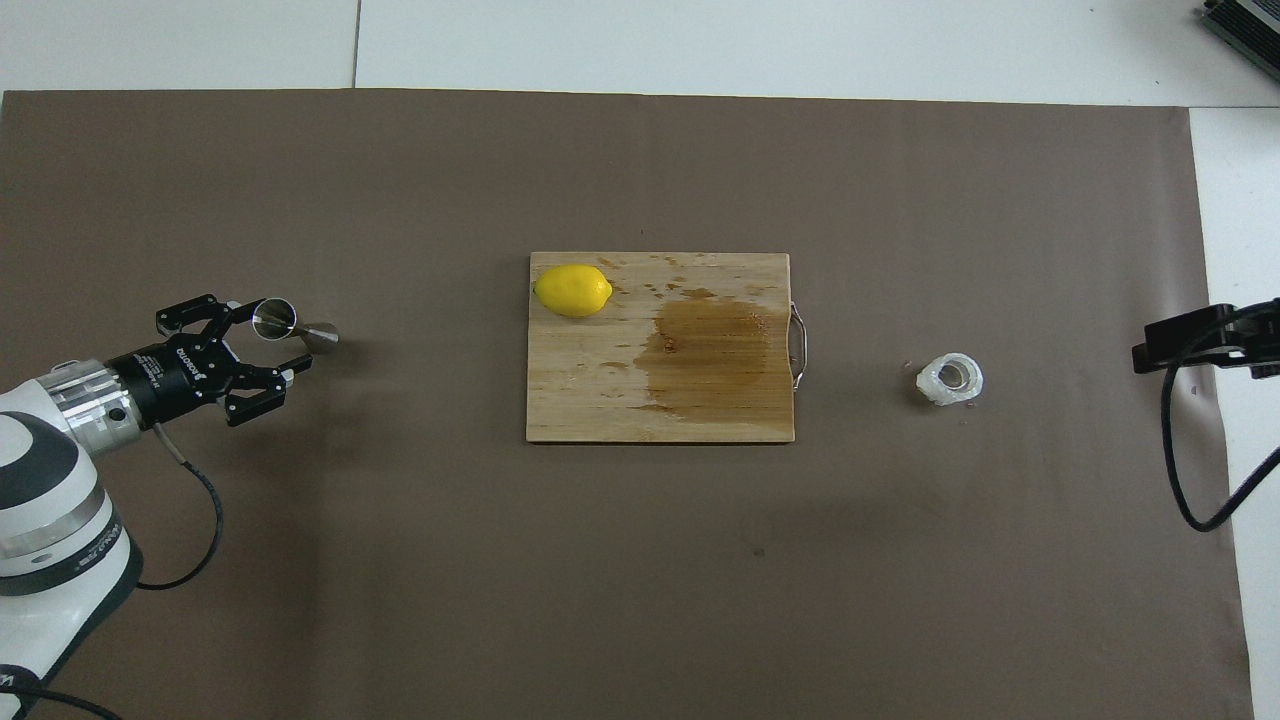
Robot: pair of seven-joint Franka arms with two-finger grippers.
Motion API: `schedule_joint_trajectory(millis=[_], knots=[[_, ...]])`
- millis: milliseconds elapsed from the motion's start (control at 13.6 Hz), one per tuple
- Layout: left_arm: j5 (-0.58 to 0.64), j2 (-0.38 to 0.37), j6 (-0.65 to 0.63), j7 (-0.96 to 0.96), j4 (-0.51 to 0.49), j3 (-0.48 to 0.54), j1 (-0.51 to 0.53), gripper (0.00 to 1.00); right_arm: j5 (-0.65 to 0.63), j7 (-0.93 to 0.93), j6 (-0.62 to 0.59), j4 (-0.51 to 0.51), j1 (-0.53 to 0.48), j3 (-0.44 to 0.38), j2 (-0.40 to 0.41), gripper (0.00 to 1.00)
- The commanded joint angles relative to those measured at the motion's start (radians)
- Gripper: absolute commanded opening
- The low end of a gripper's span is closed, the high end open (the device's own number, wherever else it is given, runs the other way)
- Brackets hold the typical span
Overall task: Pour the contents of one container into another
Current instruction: 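Position the left gripper fingers around the metal cup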
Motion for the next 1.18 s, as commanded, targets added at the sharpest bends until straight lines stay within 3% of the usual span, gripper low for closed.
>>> schedule_joint_trajectory(millis=[0, 294, 514, 955, 1102], knots=[[-0.021, -0.016, 0.022, 0.0, -0.021, 0.007, -0.015, 0.87, 0.021, -0.027, -0.008, -0.006, -0.004, -0.002, -0.01, 1.0], [-0.023, -0.016, 0.019, 0.002, -0.018, 0.007, -0.013, 0.82, 0.021, -0.027, -0.008, -0.006, -0.004, -0.002, -0.01, 1.0], [-0.021, -0.016, 0.016, 0.017, -0.016, 0.007, -0.012, 0.72, 0.021, -0.027, -0.008, -0.006, -0.004, -0.002, -0.01, 1.0], [-0.023, -0.014, 0.013, 0.022, -0.012, 0.007, -0.009, 0.72, 0.021, -0.027, -0.008, -0.006, -0.004, -0.002, -0.01, 1.0], [-0.021, -0.014, 0.011, 0.023, -0.012, 0.007, -0.004, 0.78, 0.021, -0.027, -0.008, -0.006, -0.004, -0.002, -0.01, 1.0]])
